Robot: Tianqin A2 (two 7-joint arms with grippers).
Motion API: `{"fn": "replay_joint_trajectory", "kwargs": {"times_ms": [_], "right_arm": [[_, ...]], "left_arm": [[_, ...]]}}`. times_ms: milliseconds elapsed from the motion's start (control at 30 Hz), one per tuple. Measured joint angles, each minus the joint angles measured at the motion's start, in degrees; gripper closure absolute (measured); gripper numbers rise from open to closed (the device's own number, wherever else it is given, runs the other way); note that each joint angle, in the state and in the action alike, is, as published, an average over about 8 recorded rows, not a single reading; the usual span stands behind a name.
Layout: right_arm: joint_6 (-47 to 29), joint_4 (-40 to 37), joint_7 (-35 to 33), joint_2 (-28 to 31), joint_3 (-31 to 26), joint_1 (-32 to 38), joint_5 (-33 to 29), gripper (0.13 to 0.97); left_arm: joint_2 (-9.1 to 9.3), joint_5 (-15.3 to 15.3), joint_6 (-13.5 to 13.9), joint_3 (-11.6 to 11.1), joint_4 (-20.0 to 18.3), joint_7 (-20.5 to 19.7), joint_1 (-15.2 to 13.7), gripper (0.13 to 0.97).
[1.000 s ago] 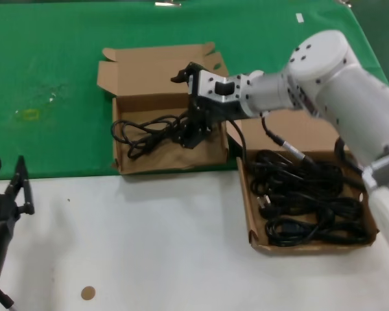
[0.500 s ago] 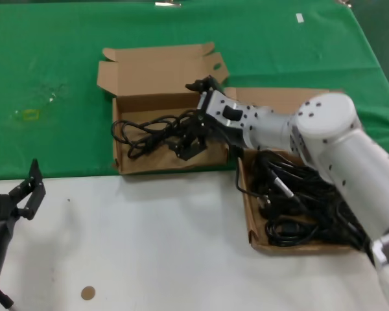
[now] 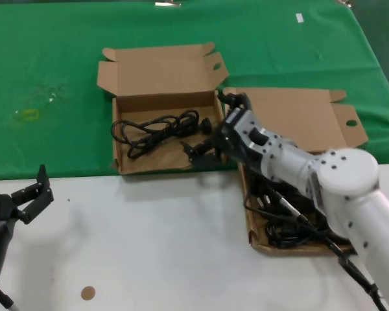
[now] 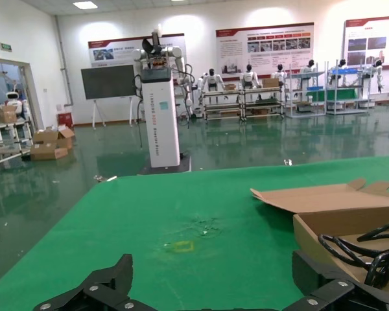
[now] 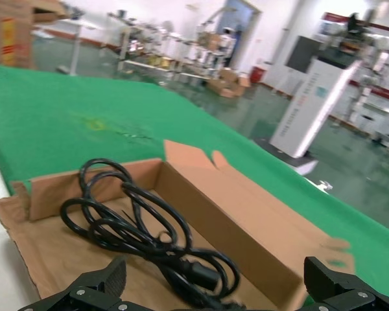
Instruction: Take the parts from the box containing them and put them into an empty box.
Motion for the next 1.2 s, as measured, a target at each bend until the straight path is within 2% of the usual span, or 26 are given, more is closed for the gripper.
{"fn": "replay_joint_trajectory", "kwargs": {"times_ms": [100,400,700,1200], "right_arm": [[2.0,3.5,1.3,0.6,1.1,-3.3,1.0,0.129],[8.0,14.0,5.1,2.5,4.5,-13.3,4.1,0.129],[14.0,24.6,9.0,4.3,8.0,-23.3,7.3,0.129],[22.9,40.1,14.6,7.0,13.0,-38.0,11.8,0.129]], "left_arm": [[0.00,0.0,0.0,0.0,0.0,0.0,0.0,0.271],[0.00,0.0,0.0,0.0,0.0,0.0,0.0,0.165],[0.00,0.0,0.0,0.0,0.0,0.0,0.0,0.132],[0.00,0.0,0.0,0.0,0.0,0.0,0.0,0.132]]}}
